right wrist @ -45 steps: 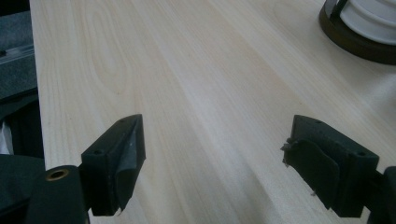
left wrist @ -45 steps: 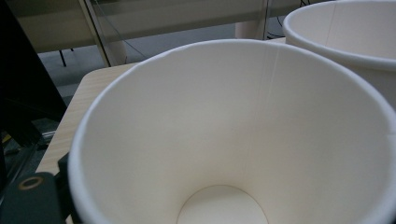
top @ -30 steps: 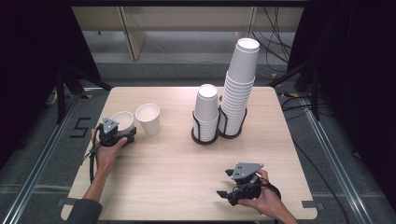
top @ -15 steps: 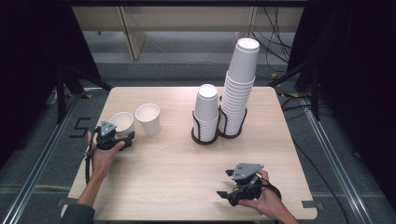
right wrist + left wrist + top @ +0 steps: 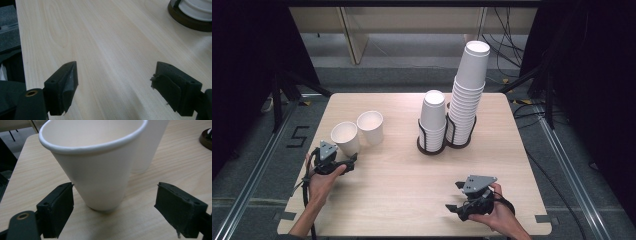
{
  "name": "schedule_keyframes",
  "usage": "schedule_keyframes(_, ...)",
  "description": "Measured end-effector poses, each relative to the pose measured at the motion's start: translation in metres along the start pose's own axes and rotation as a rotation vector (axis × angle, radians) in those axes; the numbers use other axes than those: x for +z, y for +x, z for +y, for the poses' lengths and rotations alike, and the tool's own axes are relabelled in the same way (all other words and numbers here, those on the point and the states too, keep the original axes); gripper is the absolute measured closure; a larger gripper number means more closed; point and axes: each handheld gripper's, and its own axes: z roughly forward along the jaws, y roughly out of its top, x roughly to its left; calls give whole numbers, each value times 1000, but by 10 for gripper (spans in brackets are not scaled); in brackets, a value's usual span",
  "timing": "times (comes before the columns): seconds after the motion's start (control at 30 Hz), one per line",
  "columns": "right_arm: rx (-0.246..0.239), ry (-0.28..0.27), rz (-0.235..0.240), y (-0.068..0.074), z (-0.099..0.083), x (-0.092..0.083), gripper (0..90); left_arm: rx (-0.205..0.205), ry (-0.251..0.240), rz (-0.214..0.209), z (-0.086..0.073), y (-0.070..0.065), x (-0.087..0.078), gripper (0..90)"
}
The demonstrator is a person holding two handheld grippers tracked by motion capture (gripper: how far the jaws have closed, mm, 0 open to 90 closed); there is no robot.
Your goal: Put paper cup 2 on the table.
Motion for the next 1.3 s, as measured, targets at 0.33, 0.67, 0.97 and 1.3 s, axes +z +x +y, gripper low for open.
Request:
schedule_keyframes(0.33,0,-12,-7,0,0,-1,203,-76,-80,-80,-10,-29,-30,145)
schedule_keyframes(0.67,4,-34,-9,2,1,-2,188,-127,-118,-205,-17,-65,-51,146)
schedule_keyframes(0.97,-18,-65,-12,3,2,-2,158,-92,-136,-222,-30,-86,-62,146)
schedule_keyframes(1.3,-14,-66,0,6,0,-2,158,-34,-119,-273,-46,-110,-68,146)
